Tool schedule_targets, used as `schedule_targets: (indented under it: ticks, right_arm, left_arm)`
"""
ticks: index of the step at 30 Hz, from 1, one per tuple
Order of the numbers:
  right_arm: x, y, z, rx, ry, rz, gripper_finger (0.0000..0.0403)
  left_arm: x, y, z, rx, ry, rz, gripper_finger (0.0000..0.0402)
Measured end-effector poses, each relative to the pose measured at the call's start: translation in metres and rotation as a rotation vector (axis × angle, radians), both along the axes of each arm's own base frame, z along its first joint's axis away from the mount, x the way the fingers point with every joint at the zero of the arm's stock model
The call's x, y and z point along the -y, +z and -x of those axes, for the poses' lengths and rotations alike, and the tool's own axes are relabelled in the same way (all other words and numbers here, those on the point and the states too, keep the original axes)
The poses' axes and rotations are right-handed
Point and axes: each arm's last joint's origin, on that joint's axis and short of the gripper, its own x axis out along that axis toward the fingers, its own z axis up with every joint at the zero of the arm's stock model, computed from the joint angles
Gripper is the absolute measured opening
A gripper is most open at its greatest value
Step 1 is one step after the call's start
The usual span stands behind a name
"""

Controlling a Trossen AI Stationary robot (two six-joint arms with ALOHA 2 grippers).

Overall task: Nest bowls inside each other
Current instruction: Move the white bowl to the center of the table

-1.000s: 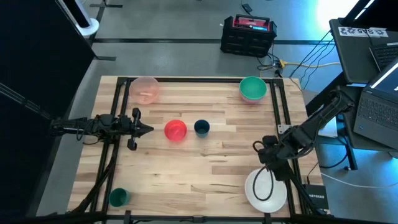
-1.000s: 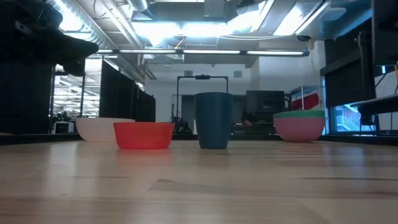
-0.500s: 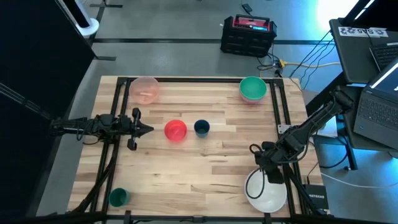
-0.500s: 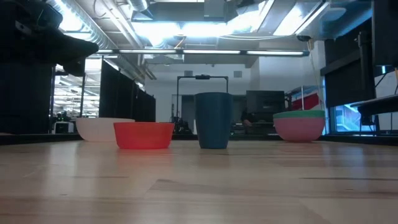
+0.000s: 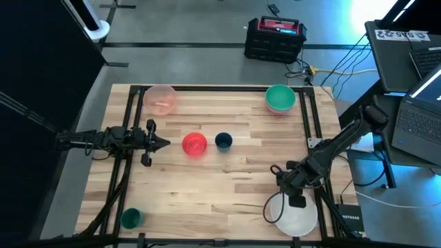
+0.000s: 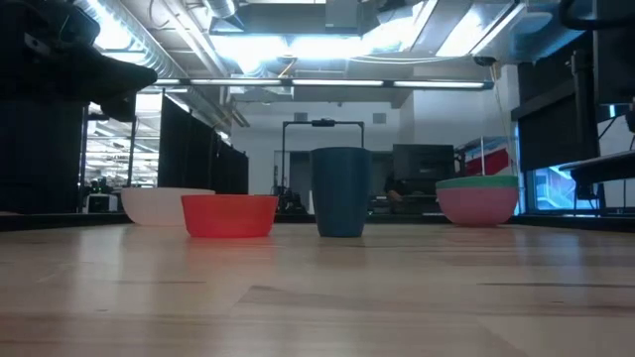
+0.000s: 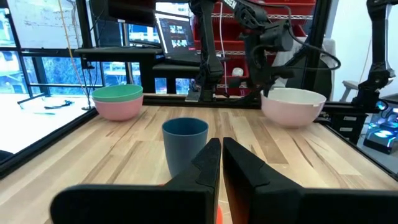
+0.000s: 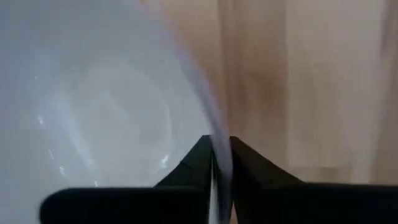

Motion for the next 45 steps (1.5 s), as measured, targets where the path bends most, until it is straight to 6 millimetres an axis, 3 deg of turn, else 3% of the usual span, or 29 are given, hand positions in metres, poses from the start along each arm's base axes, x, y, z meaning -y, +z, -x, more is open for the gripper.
schedule_targets:
  ticks: [7, 19, 31, 37, 45]
  right_arm:
    - [0.016, -0.001, -0.018, 0.024, -0.109, -0.013, 0.0004]
    - [0.110, -0.002, -0.058, 0.069, -0.531, -0.003, 0.0001]
    - [0.173, -0.002, -0.090, 0.051, -0.625, 0.032, 0.0000]
    - [0.188, -0.005, -0.107, -0.006, -0.531, 0.079, 0.0000]
    - [0.195, 0.000, -0.113, 0.015, -0.523, 0.142, 0.0006]
  left_arm:
    - [0.000, 0.000, 0.000, 0.000, 0.000, 0.000, 0.0000]
    - [0.000, 0.000, 0.000, -0.001, 0.000, 0.000, 0.0000]
    - [0.000, 0.000, 0.000, 0.000, 0.000, 0.000, 0.0000]
    - [0.000, 0.000, 0.000, -0.001, 0.000, 0.000, 0.0000]
    - [0.000, 0.000, 0.000, 0.000, 0.000, 0.000, 0.0000]
